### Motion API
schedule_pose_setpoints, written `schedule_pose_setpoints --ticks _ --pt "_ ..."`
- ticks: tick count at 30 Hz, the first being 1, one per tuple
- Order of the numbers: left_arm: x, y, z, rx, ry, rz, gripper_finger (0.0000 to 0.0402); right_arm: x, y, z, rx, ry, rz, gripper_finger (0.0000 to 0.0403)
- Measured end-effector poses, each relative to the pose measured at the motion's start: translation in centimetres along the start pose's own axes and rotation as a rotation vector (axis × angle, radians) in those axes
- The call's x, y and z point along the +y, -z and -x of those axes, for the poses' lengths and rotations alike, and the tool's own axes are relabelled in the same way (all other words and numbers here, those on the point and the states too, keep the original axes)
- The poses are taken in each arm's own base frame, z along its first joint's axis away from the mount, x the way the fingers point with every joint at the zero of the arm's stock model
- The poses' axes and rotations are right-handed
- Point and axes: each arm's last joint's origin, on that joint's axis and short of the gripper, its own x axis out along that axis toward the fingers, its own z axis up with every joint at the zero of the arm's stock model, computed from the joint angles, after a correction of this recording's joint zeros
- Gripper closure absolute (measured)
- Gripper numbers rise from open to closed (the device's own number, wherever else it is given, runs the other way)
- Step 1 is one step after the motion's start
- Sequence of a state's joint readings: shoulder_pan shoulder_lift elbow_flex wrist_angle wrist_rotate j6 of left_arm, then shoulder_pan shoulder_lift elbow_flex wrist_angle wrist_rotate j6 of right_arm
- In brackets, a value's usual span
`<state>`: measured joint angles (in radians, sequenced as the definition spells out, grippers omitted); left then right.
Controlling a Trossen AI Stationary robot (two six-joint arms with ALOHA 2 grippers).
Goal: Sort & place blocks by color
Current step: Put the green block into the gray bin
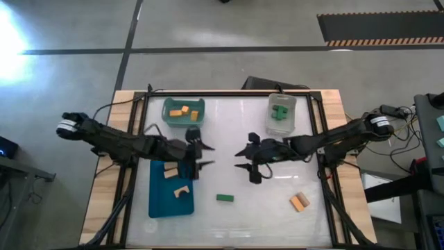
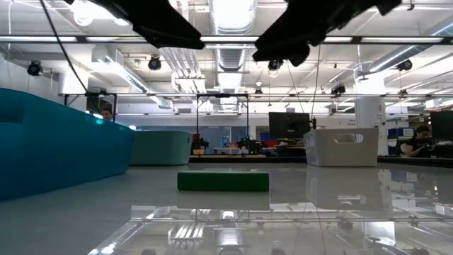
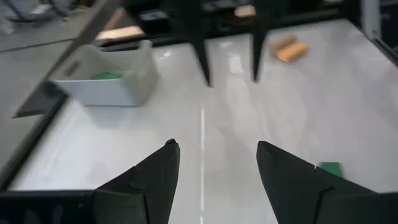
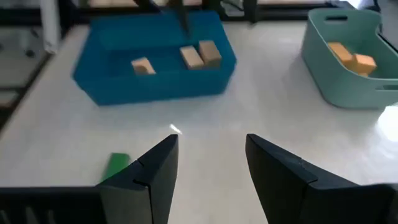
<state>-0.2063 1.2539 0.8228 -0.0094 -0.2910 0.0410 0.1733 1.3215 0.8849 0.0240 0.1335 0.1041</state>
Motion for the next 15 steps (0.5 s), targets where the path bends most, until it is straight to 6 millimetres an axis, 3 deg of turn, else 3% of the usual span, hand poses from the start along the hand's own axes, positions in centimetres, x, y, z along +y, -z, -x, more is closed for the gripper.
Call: schedule_pose_setpoints --ticks 6,15 --pt "-3.3 -0.1 -2.1 0.095 0.079 -0.027 0.0203 1.6 2.5 0.7 -0.075 -0.066 -0.038 0.0225" --pt "-7.9 0.5 -5.3 0.218 0.169 -0.065 0.0203 4.2 4.2 1.2 -0.073 -0.016 -0.007 0.0225"
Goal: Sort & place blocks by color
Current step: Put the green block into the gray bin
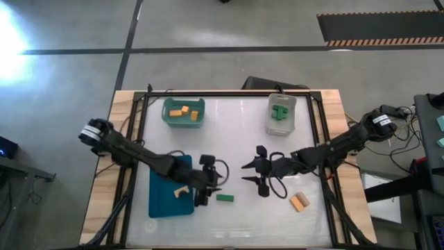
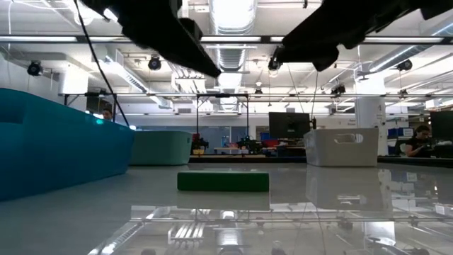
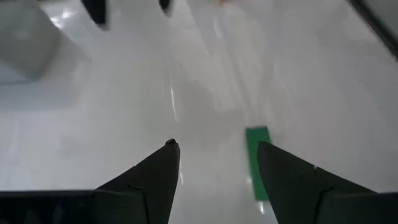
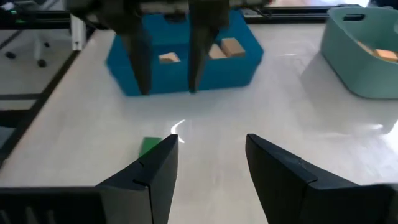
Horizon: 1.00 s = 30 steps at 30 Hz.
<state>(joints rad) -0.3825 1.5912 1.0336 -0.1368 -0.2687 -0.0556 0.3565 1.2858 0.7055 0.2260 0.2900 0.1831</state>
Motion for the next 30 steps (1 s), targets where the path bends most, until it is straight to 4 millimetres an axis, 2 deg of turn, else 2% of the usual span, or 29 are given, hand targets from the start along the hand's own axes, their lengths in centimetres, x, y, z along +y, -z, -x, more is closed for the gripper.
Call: schedule_pose_setpoints --ticks 7,14,20,24,30 --pt "-1.7 0.4 -2.9 0.064 0.021 -0.017 0.0203 2.2 0.2 0.8 -0.026 -0.039 0.022 0.0226" --pt "-2.5 -0.8 -4.9 0.103 0.041 -0.056 0.0203 3.0 0.4 1.1 -0.04 0.003 0.042 0.0231" --pt "-3.5 0.7 -6.2 0.276 0.041 -0.113 0.0203 3.0 0.1 1.1 -0.066 0.007 0.008 0.0232" --pt "-4.2 1.8 -7.0 0.312 0.048 -0.132 0.0203 3.0 0.1 1.1 -0.065 0.006 -0.01 0.0232" --pt "-4.1 2.2 -7.2 0.323 0.041 -0.108 0.0203 3.0 0.1 1.1 -0.063 0.007 -0.011 0.0234"
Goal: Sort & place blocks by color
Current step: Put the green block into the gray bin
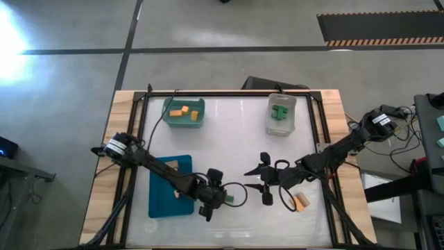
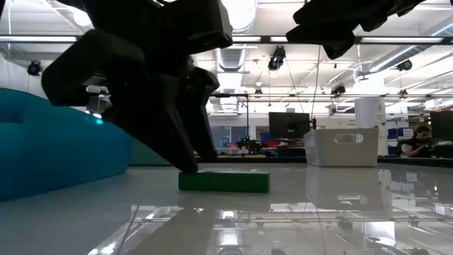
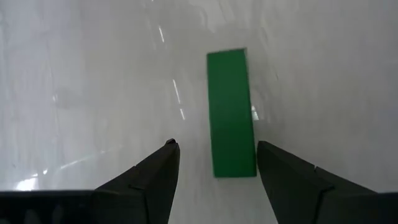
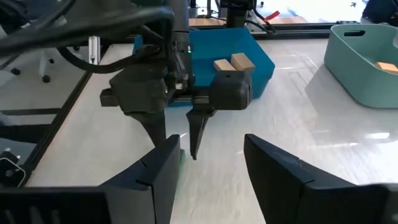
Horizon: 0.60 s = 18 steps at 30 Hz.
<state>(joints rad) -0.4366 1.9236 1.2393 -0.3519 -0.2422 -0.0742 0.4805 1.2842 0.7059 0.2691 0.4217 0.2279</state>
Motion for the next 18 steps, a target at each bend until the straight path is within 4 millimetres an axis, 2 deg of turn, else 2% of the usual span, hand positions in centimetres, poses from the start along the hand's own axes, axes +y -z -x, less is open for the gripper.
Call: schedule_pose_setpoints --ticks 6,15,18 --pt "-0.1 0.1 -0.3 0.0 0.002 0.0 0.0203 0.0 0.0 0.0 0.001 0.0 0.001 0.0234" --pt "-0.4 0.0 -1.9 -0.036 0.055 0.007 0.0204 0.0 0.1 0.0 0.003 0.0 0.001 0.0234" --pt "-0.5 0.1 -2.2 -0.036 0.056 0.007 0.0214 0.0 0.1 0.0 0.005 0.0 0.002 0.0234"
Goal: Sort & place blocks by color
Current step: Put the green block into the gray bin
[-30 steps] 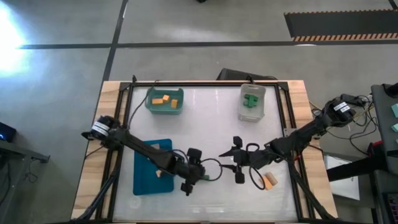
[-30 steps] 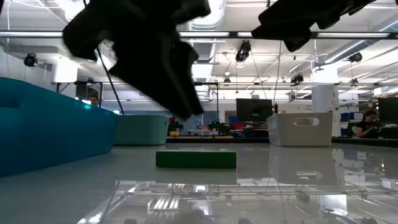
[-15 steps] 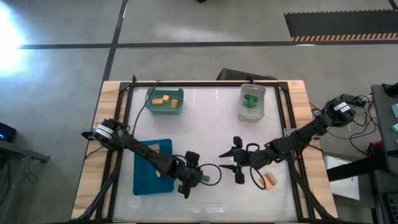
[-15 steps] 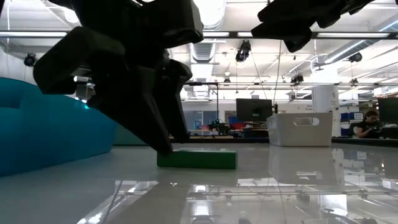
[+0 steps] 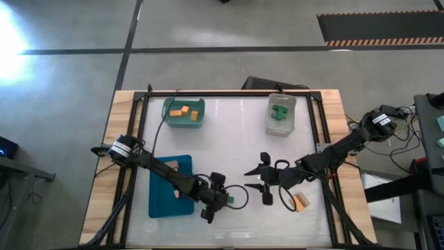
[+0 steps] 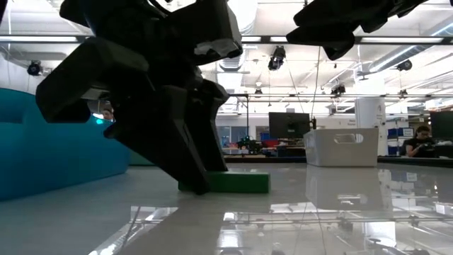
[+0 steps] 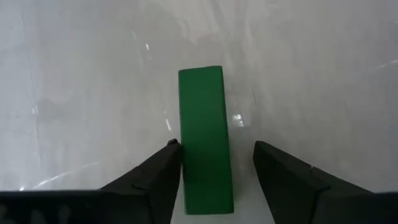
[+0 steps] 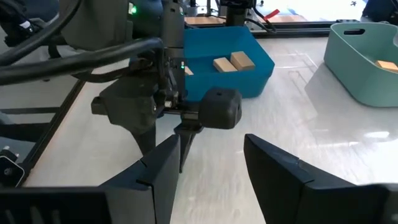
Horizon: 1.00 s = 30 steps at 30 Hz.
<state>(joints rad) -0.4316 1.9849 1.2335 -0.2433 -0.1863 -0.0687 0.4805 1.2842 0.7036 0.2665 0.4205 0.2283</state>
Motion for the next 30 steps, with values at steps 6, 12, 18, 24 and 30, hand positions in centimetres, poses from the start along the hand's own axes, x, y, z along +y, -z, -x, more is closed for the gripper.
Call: schedule_pose_setpoints --ticks 6,12,18,24,30 --pt "-0.1 0.0 0.0 -0.003 0.003 -0.023 0.029 0.0 0.0 0.0 0.001 0.0 0.001 0.0234" --pt "0.4 -0.2 0.2 -0.013 -0.063 -0.051 0.0317 0.4 0.7 0.3 0.003 0.006 0.029 0.0234" --pt "1.3 -1.5 3.1 -0.096 -0.176 -0.121 0.0317 1.3 1.9 1.1 -0.088 0.009 0.098 0.0235" --pt "2.3 -3.3 8.3 -0.286 -0.225 -0.146 0.0317 2.0 1.1 1.5 -0.216 -0.006 0.189 0.0234" --pt "2.6 -2.9 12.9 -0.55 -0.235 -0.091 0.0317 2.1 0.6 1.5 -0.271 -0.006 0.209 0.0222"
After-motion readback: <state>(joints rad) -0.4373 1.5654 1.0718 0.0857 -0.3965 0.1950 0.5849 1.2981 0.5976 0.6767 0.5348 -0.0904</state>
